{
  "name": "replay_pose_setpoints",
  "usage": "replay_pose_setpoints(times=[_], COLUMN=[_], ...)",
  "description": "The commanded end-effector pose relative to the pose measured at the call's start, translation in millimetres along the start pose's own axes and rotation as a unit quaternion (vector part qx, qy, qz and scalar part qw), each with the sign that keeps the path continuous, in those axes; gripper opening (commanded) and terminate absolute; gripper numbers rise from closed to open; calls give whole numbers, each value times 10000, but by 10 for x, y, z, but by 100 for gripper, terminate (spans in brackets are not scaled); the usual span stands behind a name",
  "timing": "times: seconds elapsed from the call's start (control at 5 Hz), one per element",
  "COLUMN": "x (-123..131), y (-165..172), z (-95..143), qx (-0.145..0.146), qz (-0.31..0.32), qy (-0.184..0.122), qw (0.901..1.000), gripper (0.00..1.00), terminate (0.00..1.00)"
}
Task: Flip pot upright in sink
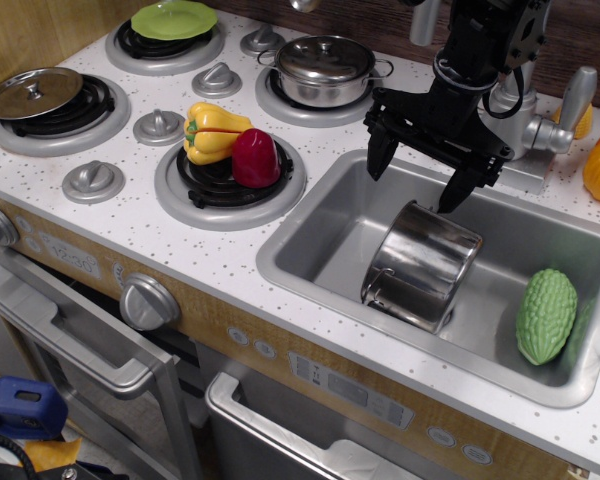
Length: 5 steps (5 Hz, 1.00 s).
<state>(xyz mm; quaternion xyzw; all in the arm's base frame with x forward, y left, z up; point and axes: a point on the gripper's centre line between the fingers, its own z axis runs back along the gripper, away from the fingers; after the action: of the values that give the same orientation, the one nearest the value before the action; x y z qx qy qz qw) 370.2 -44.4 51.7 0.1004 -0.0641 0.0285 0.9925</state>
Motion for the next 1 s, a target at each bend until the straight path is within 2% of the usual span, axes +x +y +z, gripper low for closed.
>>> replay_pose_setpoints(times=[0.0, 0.2, 0.6, 0.8], x=[0, -8, -53, -49], y=[0, 64, 196, 111], z=[0, -13, -108, -187], qx=[0, -980, -1903, -2090], qz=[0, 658, 972, 1204], qy=[0, 9, -208, -495], qw=[10000, 9930, 9767, 9692], gripper=[100, 100, 100, 100], terminate=[0, 0, 0, 0])
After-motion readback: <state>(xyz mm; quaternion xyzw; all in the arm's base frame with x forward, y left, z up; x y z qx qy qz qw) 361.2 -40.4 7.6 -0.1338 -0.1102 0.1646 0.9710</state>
